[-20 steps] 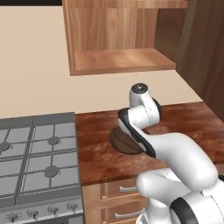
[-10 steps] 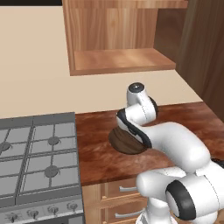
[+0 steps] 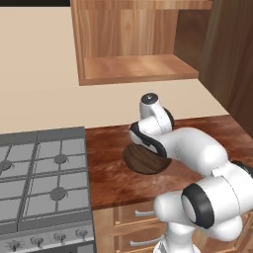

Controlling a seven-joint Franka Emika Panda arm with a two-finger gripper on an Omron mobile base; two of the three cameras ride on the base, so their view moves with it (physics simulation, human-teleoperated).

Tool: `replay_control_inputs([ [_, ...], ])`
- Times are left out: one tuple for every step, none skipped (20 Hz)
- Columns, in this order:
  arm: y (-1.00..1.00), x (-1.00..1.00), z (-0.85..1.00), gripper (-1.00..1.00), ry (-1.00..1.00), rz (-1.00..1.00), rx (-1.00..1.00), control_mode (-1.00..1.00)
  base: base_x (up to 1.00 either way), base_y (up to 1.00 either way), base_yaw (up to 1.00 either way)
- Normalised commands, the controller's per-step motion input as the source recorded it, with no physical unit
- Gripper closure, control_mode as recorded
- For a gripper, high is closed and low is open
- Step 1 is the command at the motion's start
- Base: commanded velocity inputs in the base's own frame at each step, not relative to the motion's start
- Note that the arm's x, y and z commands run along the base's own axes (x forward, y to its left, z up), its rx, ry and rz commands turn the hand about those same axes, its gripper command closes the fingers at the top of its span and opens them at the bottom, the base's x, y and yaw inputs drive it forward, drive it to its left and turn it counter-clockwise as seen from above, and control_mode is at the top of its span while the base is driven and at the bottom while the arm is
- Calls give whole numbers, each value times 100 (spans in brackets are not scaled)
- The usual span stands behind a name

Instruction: Pick up the bowls on the counter and stack them on top of one another in the open cabinet. Place the smaller bowl on top of the larger bowl.

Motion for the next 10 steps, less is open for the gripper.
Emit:
replay_control_inputs([
  [2,26,-14,-100,0,-3,0,-100,0,0,0],
  [2,25,-14,-100,0,-3,0,-100,0,0,0],
  [2,25,-14,-100,0,-3,0,-100,0,0,0],
  [2,26,-14,-100,0,-3,-1,-100,0,0,0],
  [1,26,-13,-100,0,-3,0,-100,0,0,0],
  [1,26,-13,-100,0,-3,-1,-100,0,0,0],
  [1,26,-13,-100,0,-3,-1,-100,0,0,0],
  [0,26,-13,-100,0,-3,0,-100,0,0,0],
  [0,27,-12,-100,0,-3,0,-100,0,0,0],
  [0,27,-12,-100,0,-3,0,-100,0,0,0],
])
